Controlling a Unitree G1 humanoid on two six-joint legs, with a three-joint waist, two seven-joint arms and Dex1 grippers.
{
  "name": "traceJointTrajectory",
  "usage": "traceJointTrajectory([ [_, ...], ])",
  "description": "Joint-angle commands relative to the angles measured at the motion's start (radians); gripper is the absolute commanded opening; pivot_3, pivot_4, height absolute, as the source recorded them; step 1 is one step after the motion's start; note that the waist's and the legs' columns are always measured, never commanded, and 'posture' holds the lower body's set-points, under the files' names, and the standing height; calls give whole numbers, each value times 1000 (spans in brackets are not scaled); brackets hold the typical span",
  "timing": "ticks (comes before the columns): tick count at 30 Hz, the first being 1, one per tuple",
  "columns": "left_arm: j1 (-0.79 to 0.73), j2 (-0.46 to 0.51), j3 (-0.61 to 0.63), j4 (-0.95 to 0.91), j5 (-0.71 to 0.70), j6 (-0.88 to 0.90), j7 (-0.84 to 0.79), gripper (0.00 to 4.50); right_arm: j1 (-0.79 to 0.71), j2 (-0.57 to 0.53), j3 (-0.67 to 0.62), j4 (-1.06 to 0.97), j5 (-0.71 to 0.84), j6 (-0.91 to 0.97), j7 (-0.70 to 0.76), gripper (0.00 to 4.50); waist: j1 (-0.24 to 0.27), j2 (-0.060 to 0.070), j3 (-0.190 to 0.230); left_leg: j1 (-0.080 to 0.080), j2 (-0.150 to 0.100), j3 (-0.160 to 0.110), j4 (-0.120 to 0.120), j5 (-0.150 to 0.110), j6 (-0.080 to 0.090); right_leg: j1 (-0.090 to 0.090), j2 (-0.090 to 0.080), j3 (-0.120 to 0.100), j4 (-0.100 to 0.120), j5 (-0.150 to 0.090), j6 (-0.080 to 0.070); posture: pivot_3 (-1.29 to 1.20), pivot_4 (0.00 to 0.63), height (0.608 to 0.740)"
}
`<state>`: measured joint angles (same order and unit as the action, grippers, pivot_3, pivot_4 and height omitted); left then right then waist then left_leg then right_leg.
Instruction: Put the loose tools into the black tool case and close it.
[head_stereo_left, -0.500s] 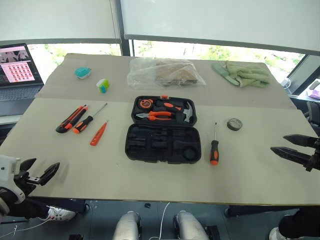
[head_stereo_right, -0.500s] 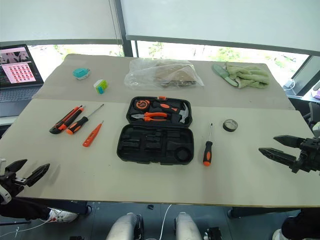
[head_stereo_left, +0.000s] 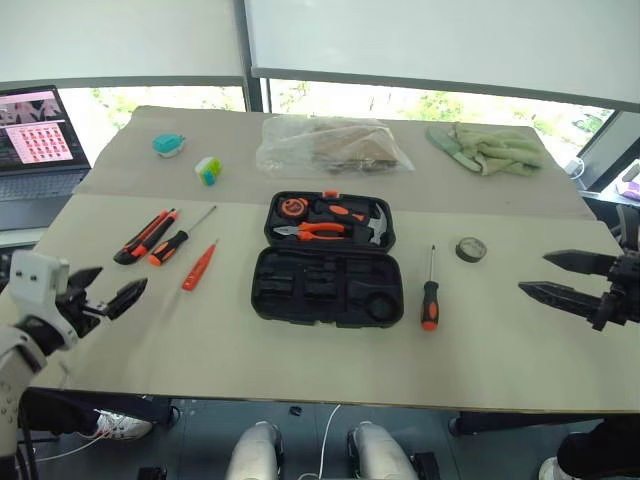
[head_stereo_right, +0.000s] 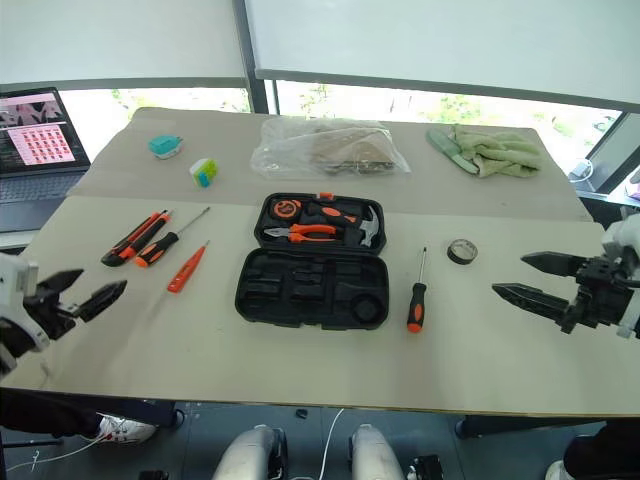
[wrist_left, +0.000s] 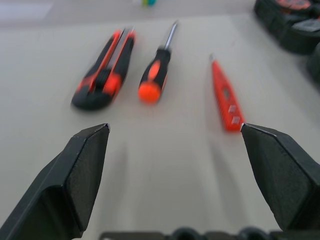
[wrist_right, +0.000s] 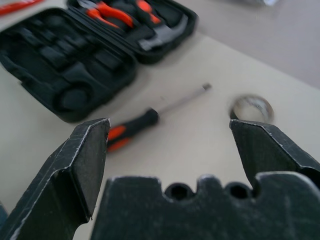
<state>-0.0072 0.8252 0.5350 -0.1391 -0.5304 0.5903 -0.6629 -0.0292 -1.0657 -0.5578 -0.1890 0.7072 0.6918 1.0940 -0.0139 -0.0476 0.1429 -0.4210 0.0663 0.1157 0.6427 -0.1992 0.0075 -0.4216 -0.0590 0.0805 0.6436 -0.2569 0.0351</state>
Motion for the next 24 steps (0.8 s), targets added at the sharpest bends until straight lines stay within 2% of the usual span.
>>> traceJointTrajectory([
  [1, -195, 59, -155, 158, 83, -7, -33, 4500, -94, 11, 27, -218, 143, 77, -76, 4453, 0, 1, 1, -1, 0, 0, 0, 0, 0, -1, 0, 0, 0, 0, 0, 0, 150, 740],
  [4, -324, 54, -226, 275, 105, -5, -64, 4500, -138, 29, 51, -298, 210, 122, -127, 4453, 0, 1, 1, -3, 0, -1, 0, 0, 0, -1, 1, -3, 0, 0, 0, 0, 150, 740],
  [8, -489, 60, -391, 470, 232, -58, -113, 4500, -194, 45, 97, -400, 289, 137, -179, 4453, 2, -1, 1, -5, 0, -3, 0, -1, -1, -1, 0, -6, -1, 0, 0, 0, 150, 740],
  [14, -608, 33, -465, 666, 307, -127, -157, 4500, -240, 52, 114, -443, 341, 147, -253, 4453, 3, -2, 2, -10, 0, -5, 2, -1, -1, -3, 1, -10, -1, 0, 0, 0, 150, 740],
  [18, -667, -6, -500, 799, 359, -189, -165, 4500, -208, 46, 103, -475, 333, 131, -263, 4453, 8, -2, 2, -11, 0, -6, 4, -1, -1, -2, 1, -11, 0, 0, 0, 0, 150, 740],
  [21, -708, -34, -493, 885, 368, -204, -163, 3818, -191, 46, 86, -479, 338, 128, -267, 4500, 13, -2, 2, -11, 0, -7, 5, -1, -1, -2, 1, -11, 1, 0, 0, 0, 150, 740],
  [24, -734, -55, -494, 929, 368, -197, -179, 2792, -181, 47, 70, -476, 346, 124, -269, 4500, 15, -2, 2, -11, 0, -7, 8, -1, -1, -1, 1, -11, 3, 0, 0, 0, 150, 740],
])
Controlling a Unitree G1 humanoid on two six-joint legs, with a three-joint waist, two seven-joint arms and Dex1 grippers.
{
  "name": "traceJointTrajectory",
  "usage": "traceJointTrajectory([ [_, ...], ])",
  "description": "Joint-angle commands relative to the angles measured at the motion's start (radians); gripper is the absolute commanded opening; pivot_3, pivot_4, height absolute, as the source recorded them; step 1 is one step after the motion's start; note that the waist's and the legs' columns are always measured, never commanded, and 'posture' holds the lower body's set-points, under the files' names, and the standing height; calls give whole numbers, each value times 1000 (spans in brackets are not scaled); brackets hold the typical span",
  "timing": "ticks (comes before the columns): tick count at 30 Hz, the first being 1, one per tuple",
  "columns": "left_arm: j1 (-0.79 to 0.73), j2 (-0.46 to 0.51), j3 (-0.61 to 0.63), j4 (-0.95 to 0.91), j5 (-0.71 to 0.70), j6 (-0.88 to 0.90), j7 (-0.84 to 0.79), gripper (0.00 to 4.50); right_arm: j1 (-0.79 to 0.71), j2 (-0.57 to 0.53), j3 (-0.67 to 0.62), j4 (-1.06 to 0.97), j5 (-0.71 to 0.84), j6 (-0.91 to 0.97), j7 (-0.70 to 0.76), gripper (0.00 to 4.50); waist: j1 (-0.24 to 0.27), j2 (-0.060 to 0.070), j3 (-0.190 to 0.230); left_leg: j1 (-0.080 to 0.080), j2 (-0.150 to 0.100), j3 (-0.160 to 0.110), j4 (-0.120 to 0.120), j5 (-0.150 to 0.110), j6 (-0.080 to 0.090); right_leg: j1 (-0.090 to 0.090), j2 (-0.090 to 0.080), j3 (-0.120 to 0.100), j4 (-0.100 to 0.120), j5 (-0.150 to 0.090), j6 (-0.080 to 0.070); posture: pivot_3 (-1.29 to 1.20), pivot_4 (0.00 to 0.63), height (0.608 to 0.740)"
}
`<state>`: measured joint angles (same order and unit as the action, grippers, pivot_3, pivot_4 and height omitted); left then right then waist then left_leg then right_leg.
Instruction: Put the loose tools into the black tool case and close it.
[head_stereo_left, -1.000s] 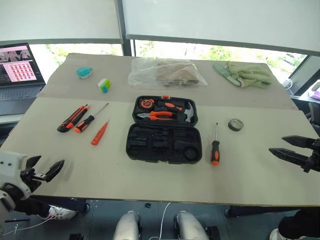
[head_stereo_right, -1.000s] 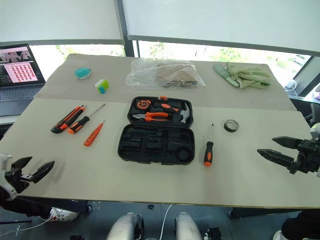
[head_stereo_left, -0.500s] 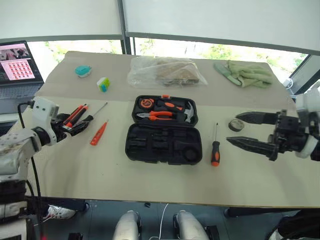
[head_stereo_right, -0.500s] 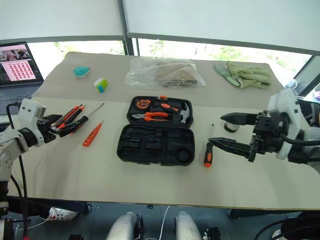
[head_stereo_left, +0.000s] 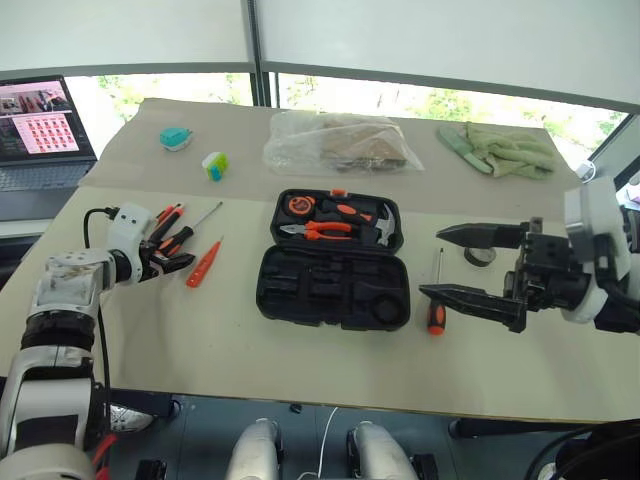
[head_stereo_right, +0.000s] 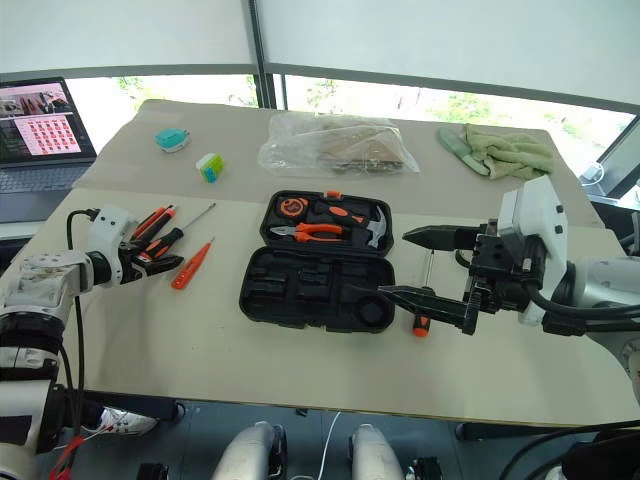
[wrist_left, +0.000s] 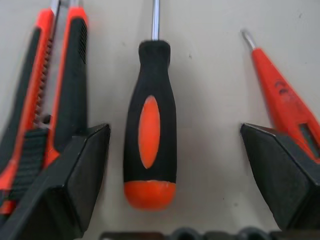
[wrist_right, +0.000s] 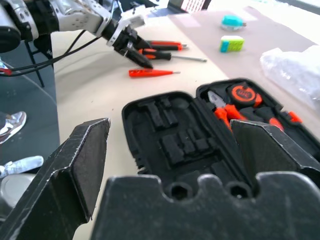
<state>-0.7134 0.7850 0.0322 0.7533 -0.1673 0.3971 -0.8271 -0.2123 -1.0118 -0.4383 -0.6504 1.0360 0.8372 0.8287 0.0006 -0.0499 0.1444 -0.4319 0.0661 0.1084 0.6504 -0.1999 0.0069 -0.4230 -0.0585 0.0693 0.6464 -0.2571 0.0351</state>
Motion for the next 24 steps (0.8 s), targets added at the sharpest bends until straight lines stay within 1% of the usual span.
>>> traceJointTrajectory([
  [1, -32, -19, 7, 48, 10, -8, -19, 2364, 5, -7, -53, -16, 18, -22, -5, 4500, 1, 0, 0, 0, 0, 0, 0, 0, 0, 0, 0, 0, 0, 0, 0, 0, 150, 740],
  [2, -35, -23, 6, 58, 14, -16, -27, 2056, 9, -6, -59, -17, 18, -23, -5, 4500, 1, 0, 0, 0, 0, 0, 1, 0, 0, 0, 0, 0, 1, 0, 0, 0, 150, 740],
  [4, -41, -27, 8, 72, 19, -21, -33, 1219, 18, -6, -66, -22, 17, -27, -4, 4500, 3, 0, 0, 0, 0, -1, 2, 0, 0, 1, 0, 0, 1, 0, 0, 0, 150, 740],
  [5, -44, -29, 11, 74, 18, -18, -34, 928, 22, -6, -70, -23, 17, -28, -4, 4500, 5, 0, 0, 0, 0, -1, 2, 0, 0, 1, 0, 0, 1, 0, 0, 0, 150, 740],
  [10, -52, -33, 29, 42, 1, -8, -47, 881, 44, -6, -87, -26, 13, -36, 3, 4500, 9, 0, 0, 0, 0, -1, 3, 0, 0, 1, 0, 0, 2, 0, 0, 0, 150, 740],
  [13, -76, -33, 78, -34, -52, 37, -58, 881, 75, -9, -99, -24, -9, -44, 18, 4500, 10, 0, 0, -1, 0, -1, 4, 0, 0, 1, 0, -1, 2, 0, 1, 0, 150, 740],
  [15, -99, -33, 97, -134, -97, 82, -89, 881, 110, 3, -112, -14, -28, -56, 19, 4500, 10, 0, 0, -6, 1, -4, 8, -1, 1, -1, 1, -3, 3, 0, 1, 0, 150, 740],
  [19, -128, -34, 72, -275, -118, 128, -136, 881, 176, 35, -132, -3, -53, -77, 21, 4500, 15, -2, 1, -10, 0, -10, 11, -1, 1, 0, 1, -7, 2, 1, 2, 0, 150, 740],
  [22, -171, -59, -3, -441, -160, 97, -281, 881, 238, 59, -138, 36, -119, -113, 30, 4500, 13, -2, 1, -9, -1, -11, 12, -1, 1, 1, 1, -7, 2, 1, 2, 0, 150, 740],
  [24, -188, -90, -60, -479, -140, 64, -317, 881, 255, 67, -137, 56, -149, -132, 25, 4500, 15, -1, 1, -9, -1, -11, 12, -1, 1, 2, 0, -7, 2, 1, 2, 0, 150, 740],
])
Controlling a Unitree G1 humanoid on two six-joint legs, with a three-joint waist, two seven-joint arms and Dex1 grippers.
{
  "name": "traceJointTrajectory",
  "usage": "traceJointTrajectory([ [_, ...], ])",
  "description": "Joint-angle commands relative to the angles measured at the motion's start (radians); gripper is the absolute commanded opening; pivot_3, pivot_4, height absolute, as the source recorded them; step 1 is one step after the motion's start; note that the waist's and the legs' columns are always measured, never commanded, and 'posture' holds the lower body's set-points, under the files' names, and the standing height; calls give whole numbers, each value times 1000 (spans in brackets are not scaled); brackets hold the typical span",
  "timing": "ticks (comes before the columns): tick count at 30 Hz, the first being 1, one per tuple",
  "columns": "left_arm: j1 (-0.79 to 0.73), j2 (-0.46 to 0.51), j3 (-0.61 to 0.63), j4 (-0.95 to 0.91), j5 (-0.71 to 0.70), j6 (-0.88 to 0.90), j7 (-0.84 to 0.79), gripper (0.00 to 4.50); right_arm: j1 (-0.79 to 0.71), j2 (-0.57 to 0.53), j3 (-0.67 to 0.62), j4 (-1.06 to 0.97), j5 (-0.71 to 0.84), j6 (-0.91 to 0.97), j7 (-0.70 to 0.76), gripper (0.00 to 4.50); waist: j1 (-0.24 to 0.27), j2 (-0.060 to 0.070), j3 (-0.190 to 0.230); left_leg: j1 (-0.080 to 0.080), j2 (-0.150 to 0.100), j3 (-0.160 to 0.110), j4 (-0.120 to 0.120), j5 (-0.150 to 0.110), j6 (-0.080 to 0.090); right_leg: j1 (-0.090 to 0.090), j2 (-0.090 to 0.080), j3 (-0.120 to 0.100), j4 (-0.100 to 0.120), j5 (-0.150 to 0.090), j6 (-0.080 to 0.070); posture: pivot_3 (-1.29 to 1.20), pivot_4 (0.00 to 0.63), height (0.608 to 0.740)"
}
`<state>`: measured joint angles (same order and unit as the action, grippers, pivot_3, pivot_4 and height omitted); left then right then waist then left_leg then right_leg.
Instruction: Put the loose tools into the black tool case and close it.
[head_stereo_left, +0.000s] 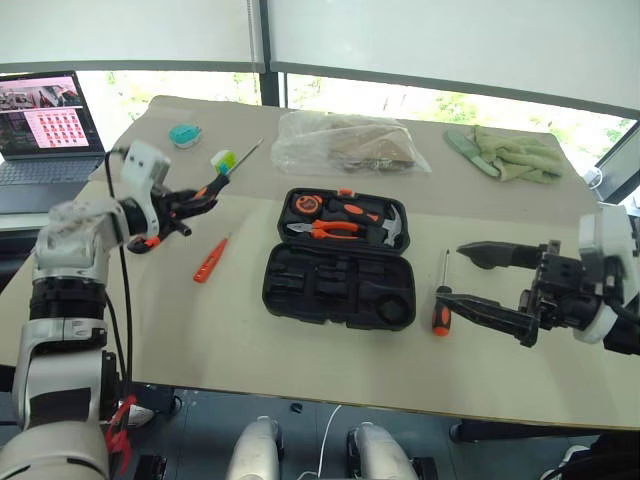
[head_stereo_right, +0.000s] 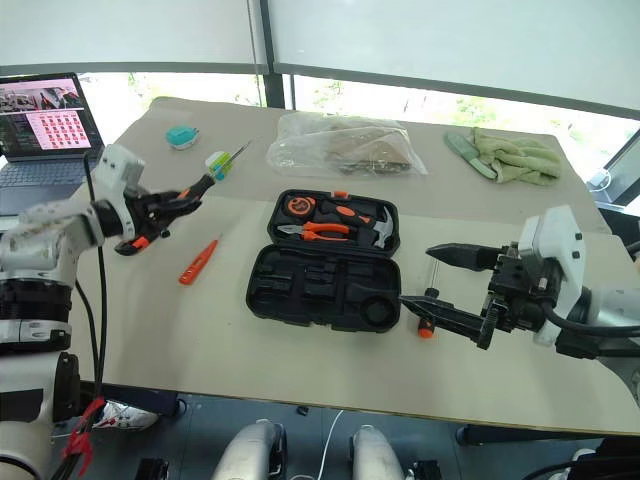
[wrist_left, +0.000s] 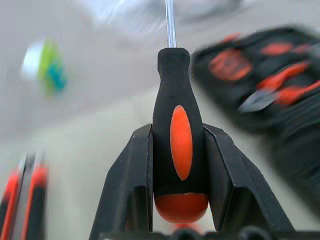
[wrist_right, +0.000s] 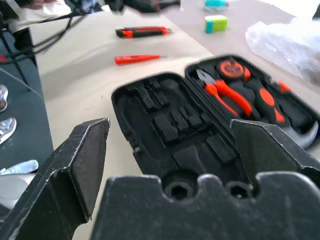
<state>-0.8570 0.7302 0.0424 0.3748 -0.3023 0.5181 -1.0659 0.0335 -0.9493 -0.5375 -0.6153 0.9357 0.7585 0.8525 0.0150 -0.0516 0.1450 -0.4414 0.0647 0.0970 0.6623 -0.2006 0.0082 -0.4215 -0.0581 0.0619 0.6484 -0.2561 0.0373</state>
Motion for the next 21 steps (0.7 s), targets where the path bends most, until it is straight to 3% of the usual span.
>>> traceJointTrajectory([
  [1, -50, -46, -89, -100, 8, -66, -85, 881, 11, 8, -36, 28, -58, -59, 0, 4500, 1, 1, 0, 0, 0, 0, 1, 0, 0, 0, 0, 0, 0, 0, 0, 0, 150, 740],
  [4, -75, -88, -193, -68, 88, -179, -130, 881, 19, 11, -45, 59, -93, -72, -10, 4500, -7, 2, -1, 1, 0, -1, 1, 0, 0, 1, 1, 0, 0, 0, 0, 0, 150, 740],
  [10, -169, -210, -359, 224, 294, -511, -110, 881, 157, 42, -144, 4, -146, -59, -37, 4500, -2, 3, 0, 1, -1, -2, 1, 0, 0, 1, 2, 2, 0, 0, 0, 0, 150, 740],
  [21, -262, -318, -344, 585, 320, -926, -247, 881, 297, 108, -248, -92, -136, -50, -95, 4500, -8, 3, 0, 0, -2, -3, 2, 0, 0, 1, 1, 2, 0, 1, 2, 0, 150, 740],
])
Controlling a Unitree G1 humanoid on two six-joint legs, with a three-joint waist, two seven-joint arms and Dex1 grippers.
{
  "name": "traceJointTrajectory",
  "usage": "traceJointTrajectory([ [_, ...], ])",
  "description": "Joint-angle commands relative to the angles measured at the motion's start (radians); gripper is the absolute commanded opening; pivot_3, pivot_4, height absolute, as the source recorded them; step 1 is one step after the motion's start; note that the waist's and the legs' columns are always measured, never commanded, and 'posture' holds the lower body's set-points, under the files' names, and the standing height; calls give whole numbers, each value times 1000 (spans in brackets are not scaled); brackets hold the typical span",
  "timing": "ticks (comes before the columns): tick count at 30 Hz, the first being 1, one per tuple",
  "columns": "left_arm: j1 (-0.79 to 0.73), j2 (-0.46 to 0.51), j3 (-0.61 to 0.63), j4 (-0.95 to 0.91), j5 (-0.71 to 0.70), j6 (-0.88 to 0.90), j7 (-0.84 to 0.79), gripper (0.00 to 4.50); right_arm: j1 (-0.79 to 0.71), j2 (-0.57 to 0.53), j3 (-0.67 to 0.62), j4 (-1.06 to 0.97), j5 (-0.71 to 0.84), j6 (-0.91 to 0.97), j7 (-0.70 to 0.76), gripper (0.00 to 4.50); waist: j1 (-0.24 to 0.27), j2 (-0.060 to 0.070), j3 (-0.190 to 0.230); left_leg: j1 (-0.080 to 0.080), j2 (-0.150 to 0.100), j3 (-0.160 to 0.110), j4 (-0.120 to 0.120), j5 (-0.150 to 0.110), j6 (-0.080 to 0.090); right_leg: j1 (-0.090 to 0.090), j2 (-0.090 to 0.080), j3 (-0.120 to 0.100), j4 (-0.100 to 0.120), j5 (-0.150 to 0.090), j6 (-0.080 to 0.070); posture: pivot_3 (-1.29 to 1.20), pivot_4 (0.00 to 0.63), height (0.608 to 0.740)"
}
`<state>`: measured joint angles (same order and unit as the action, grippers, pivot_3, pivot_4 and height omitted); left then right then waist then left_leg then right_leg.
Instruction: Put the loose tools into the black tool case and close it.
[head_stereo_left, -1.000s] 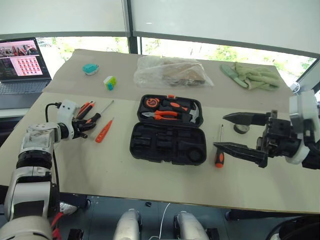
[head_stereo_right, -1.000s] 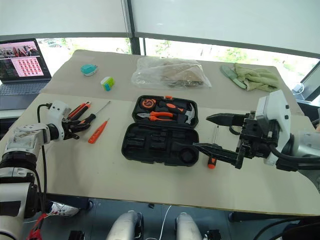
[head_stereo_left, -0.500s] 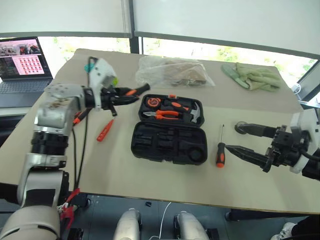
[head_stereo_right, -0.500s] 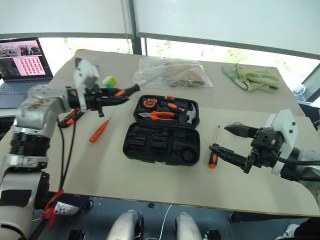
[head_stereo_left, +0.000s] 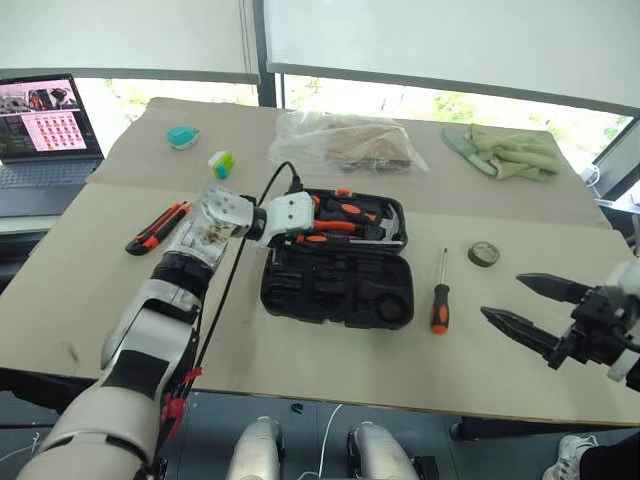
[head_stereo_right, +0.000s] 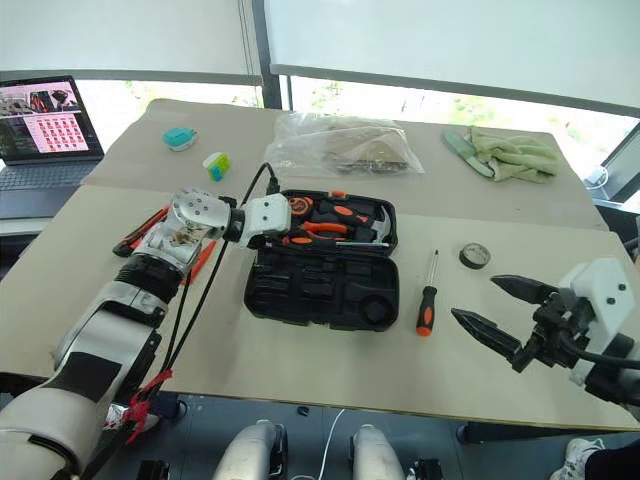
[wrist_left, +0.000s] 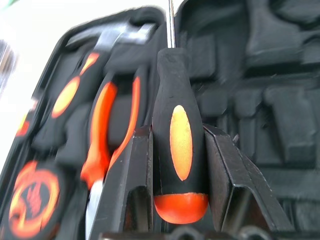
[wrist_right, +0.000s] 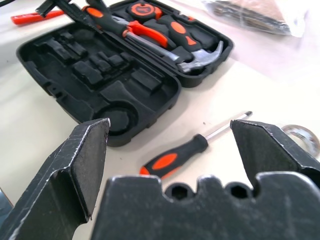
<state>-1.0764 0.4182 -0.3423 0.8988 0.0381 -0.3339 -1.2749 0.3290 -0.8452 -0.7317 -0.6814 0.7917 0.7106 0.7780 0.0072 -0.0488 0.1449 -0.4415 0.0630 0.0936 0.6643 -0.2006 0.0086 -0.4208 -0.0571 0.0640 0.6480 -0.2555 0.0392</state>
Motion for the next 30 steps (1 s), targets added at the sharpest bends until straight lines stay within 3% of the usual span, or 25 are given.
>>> traceJointTrajectory([
  [1, -50, -6, 39, 96, -8, -91, -39, 881, -2, 1, -59, -23, 11, 1, -26, 4500, -1, 0, 0, 0, 0, 0, 0, 0, 0, 0, 0, 0, 0, 0, 0, 0, 150, 740],
  [9, -68, 16, 25, 240, 92, -205, -5, 881, -22, -9, -66, -31, 39, 14, -67, 4500, 3, 0, 0, 0, -1, -1, 0, 0, 0, 0, 0, 0, 0, 0, 0, 0, 150, 740],
  [23, -84, 21, 57, 323, 129, -194, 37, 881, -88, -38, -15, -41, 71, 45, -108, 4500, 3, 0, 0, 0, 0, -1, 0, 0, 0, 1, 0, 0, 0, 0, 0, 0, 150, 740],
  [25, -87, 18, 60, 325, 129, -183, 29, 1888, -97, -42, -7, -40, 71, 47, -113, 4500, 3, 0, 0, 0, -1, -1, 0, 0, 0, 1, 0, 0, 1, 0, 0, 0, 150, 740],
  [26, -90, 18, 64, 324, 125, -177, 20, 2069, -100, -43, -3, -40, 71, 48, -115, 4500, 3, 0, 0, 0, -1, -1, 0, 0, 0, 1, 0, 0, 1, 0, 0, 0, 150, 740],
  [30, -117, 22, 93, 306, 102, -156, -9, 3578, -106, -46, 4, -45, 75, 54, -121, 4500, 3, 0, 0, 0, -1, -1, 1, 0, 0, 1, 0, 0, 1, 0, 0, 0, 150, 740],
])
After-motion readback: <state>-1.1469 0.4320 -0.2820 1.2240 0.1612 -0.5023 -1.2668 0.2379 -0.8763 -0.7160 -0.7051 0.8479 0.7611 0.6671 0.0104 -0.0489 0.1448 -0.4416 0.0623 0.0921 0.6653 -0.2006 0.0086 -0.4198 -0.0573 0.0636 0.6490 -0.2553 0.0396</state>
